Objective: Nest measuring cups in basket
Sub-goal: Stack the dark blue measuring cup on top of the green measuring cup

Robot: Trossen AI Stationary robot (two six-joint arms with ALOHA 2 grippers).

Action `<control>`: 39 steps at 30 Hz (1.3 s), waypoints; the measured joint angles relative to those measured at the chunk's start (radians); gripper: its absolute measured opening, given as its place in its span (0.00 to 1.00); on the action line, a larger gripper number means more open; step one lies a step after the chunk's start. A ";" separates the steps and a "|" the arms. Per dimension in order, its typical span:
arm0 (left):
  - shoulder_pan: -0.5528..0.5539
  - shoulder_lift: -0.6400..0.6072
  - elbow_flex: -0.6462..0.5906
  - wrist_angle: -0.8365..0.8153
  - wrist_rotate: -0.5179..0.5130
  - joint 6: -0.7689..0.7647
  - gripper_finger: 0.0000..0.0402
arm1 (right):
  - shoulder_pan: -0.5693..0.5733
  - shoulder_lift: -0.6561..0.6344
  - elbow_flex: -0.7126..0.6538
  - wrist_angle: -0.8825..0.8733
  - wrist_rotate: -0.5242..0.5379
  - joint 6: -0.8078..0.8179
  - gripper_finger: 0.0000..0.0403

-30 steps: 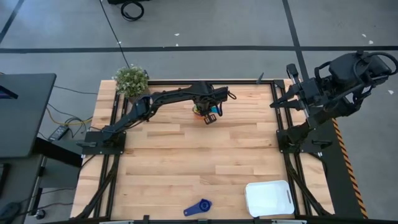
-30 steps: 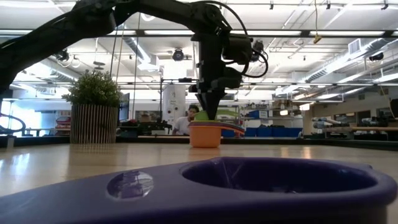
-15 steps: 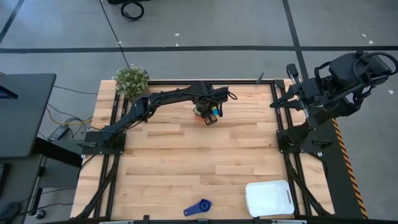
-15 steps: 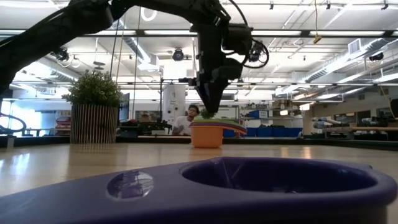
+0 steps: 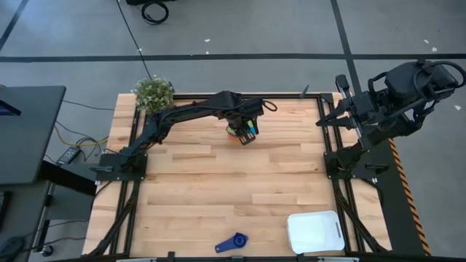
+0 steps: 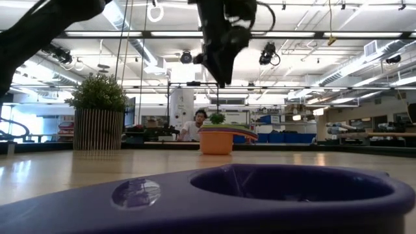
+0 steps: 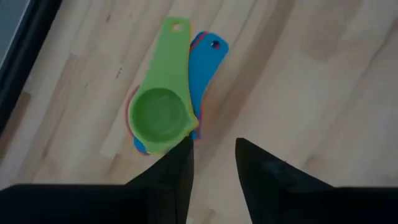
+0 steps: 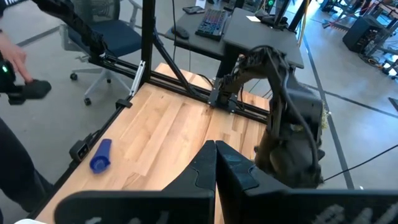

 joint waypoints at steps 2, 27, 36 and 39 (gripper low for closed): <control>-0.015 -0.030 0.000 0.002 0.023 -0.026 0.31 | 0.000 0.000 0.000 -0.001 0.000 0.000 0.02; -0.459 -0.194 -0.008 -0.016 0.070 -0.494 0.31 | 0.000 0.099 0.000 -0.160 -0.036 0.126 0.02; -0.627 -0.194 -0.008 -0.009 0.020 -0.606 0.31 | 0.000 0.204 -0.001 -0.158 -0.174 0.254 0.02; -0.671 -0.194 -0.008 -0.007 -0.005 -0.634 0.31 | 0.000 0.236 -0.001 -0.158 -0.234 0.255 0.03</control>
